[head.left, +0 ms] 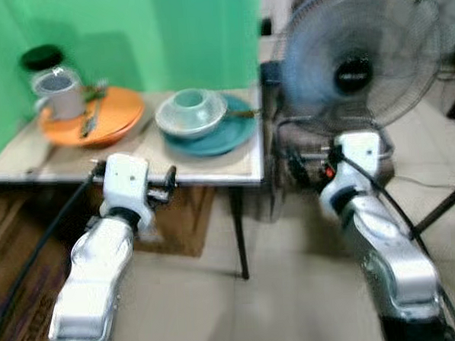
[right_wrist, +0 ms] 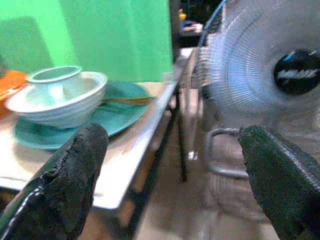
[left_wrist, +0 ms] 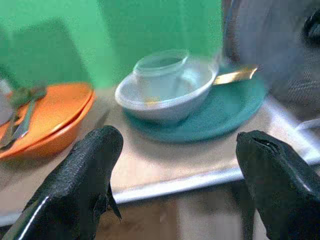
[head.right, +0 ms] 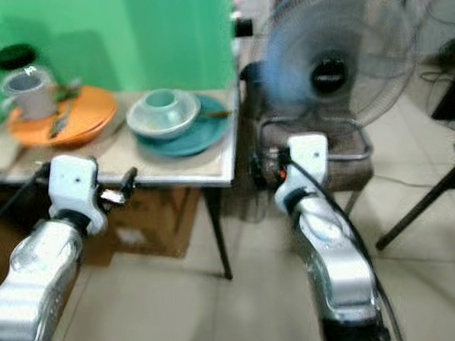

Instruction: Setting the table

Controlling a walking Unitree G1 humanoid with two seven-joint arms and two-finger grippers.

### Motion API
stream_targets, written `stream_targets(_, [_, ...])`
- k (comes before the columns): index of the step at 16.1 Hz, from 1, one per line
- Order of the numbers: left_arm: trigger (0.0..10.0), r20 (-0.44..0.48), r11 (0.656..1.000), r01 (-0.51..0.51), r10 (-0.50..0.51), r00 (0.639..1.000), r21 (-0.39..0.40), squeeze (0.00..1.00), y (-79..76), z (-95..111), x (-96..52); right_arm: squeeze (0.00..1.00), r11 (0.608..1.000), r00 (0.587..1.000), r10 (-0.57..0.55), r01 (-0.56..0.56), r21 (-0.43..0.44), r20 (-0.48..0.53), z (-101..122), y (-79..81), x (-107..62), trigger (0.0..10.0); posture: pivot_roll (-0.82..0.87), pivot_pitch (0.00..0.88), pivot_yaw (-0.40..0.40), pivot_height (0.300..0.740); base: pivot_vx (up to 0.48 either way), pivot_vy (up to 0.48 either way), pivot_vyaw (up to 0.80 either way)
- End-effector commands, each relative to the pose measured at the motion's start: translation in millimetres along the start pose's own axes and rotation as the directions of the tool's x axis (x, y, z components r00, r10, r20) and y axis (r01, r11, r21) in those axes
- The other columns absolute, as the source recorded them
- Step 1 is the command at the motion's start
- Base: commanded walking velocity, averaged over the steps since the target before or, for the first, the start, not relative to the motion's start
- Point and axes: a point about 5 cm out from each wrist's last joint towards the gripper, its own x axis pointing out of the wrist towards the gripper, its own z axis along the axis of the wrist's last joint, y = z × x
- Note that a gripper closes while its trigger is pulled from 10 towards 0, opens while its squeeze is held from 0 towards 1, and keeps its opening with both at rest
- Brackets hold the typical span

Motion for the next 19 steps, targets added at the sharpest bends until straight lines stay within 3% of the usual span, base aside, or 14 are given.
stream_targets(1, [10.0, -0.016, 0.998, -0.051, 0.051, 0.999, 0.028, 0.0, 11.7, -2.6, -5.9, 0.0, 0.999, 0.999, 0.051, -0.051, -0.007, 0.011, 3.5, 10.2, 4.5, 10.0, 0.14, 0.0, 0.039, 0.74, 0.345, 0.0, 0.8])
stream_targets(4, [10.0, -0.016, 0.998, -0.055, 0.056, 0.998, 0.036, 0.0, 13.3, -2.4, -6.4, 0.0, 0.998, 0.998, 0.061, -0.061, -0.003, 0.019, 4.7, 12.8, 6.6, 10.0, 0.15, 0.0, 0.037, 0.74, 0.346, 0.0, 0.8])
stream_targets(10, [10.0, -0.017, 0.998, -0.043, 0.044, 0.999, 0.044, 0.0, 10.6, -1.9, -8.0, 0.0, 0.989, 0.989, 0.146, -0.145, -0.025, 0.01, 6.3, 19.1, 9.4, 10.0, 0.15, 0.0, 0.03, 0.74, 0.347, 0.0, 0.0])
stream_targets(13, [10.0, -0.018, 0.998, -0.036, 0.037, 0.999, 0.048, 0.0, 10.5, -2.0, -9.1, 0.0, 0.991, 0.991, 0.135, -0.135, -0.017, 0.013, 6.6, 17.4, 10.5, 10.0, 0.16, 0.0, 0.033, 0.74, 0.346, 0.0, 0.68])
stream_targets(19, [10.0, -0.029, 0.998, 0.0, 0.002, 1.0, 0.058, 0.0, 6.9, -2.7, -11.3, 0.0, 0.991, 0.991, 0.133, -0.133, -0.004, 0.016, 12.6, 11.3, 13.3, 10.0, 0.16, 0.0, 0.038, 0.74, 0.34, 0.0, 0.0])
